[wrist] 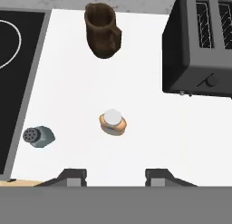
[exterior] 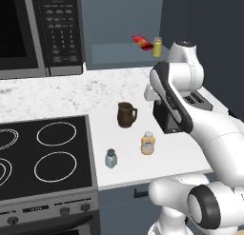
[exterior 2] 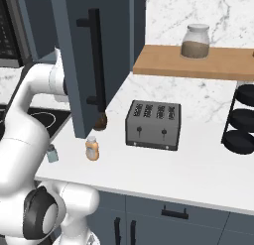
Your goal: Put the shaker and condiment bottle from the counter next to their counterparts in the cabinet.
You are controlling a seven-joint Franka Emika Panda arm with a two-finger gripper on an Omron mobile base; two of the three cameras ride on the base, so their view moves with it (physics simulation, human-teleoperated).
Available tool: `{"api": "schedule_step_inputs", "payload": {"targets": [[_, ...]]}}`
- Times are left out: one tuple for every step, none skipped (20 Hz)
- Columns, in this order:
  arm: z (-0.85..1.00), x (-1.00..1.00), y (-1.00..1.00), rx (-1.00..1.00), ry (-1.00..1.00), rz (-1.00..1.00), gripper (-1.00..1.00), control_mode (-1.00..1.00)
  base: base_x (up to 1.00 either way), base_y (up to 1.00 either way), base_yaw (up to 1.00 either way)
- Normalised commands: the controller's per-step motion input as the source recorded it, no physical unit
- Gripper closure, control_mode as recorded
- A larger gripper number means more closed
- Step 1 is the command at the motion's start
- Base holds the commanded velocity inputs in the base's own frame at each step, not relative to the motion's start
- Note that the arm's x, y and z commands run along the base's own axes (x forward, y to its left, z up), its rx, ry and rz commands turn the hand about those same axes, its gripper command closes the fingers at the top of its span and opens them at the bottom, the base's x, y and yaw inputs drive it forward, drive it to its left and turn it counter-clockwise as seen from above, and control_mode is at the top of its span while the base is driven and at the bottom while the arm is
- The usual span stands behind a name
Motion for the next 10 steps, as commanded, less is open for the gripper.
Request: {"api": "schedule_step_inputs", "payload": {"targets": [[0.0,0.0,0.0,0.0,-0.01,0.0,-1.0,-1.0,0.0,0.0,0.0],[0.0,0.0,0.0,0.0,-0.03,0.0,-1.0,-1.0,0.0,0.0,0.0],[0.0,0.0,0.0,0.0,0.0,0.0,-1.0,-1.0,0.0,0.0,0.0],[0.0,0.0,0.0,0.0,0.0,0.0,-1.0,-1.0,0.0,0.0,0.0],[0.0,0.0,0.0,0.0,0.0,0.0,-1.0,-1.0,0.0,0.0,0.0],[-0.02,0.0,0.0,0.0,0.0,0.0,-1.0,-1.0,0.0,0.0,0.0],[-0.01,0.0,0.0,0.0,0.0,0.0,-1.0,-1.0,0.0,0.0,0.0],[-0.05,0.0,0.0,0.0,0.0,0.0,-1.0,-1.0,0.0,0.0,0.0],[-0.04,0.0,0.11,-0.03,-0.05,-0.01,-1.0,-1.0,0.0,0.0,0.0],[-0.08,0.0,0.39,-0.08,-0.07,-0.1,-1.0,-1.0,0.0,0.0,0.0]]}}
